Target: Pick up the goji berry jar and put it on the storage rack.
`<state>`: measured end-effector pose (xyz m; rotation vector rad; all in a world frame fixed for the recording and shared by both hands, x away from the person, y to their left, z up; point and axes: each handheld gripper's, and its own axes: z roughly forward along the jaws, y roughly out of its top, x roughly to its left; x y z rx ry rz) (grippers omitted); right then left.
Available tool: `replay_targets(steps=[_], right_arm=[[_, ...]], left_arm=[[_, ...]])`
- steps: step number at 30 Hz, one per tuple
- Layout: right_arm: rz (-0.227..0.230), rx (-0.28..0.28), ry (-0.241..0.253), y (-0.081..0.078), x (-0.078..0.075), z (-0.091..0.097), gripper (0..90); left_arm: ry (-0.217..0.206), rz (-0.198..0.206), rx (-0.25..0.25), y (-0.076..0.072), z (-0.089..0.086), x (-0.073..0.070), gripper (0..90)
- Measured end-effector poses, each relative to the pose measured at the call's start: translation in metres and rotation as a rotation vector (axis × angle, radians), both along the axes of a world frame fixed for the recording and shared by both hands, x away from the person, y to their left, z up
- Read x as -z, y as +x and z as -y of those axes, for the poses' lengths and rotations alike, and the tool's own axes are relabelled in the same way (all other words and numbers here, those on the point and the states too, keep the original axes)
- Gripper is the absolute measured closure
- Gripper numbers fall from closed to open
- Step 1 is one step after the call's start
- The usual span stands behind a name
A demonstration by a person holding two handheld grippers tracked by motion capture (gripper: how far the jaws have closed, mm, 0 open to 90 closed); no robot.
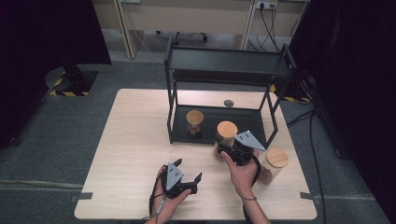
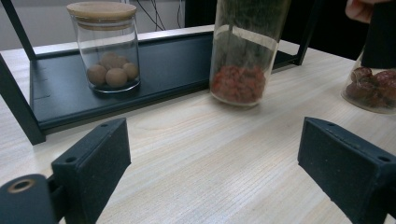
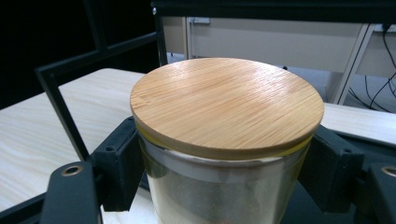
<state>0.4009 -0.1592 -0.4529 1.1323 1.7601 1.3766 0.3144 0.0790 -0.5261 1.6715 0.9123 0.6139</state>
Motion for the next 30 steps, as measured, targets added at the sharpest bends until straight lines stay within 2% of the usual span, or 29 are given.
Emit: replay_targets(steps=[14, 30], right_arm=[[0.016, 0.017, 0.016, 0.013, -0.016, 0.000, 25.3], [0.026, 0.039, 0.022, 0.040, -0.033, -0.006, 25.4]], left_arm=[[0.002, 0.003, 0.001, 0.000, 0.000, 0.000, 9.0], [0.005, 0.006, 0.002, -0.001, 0.000, 0.000, 9.0]])
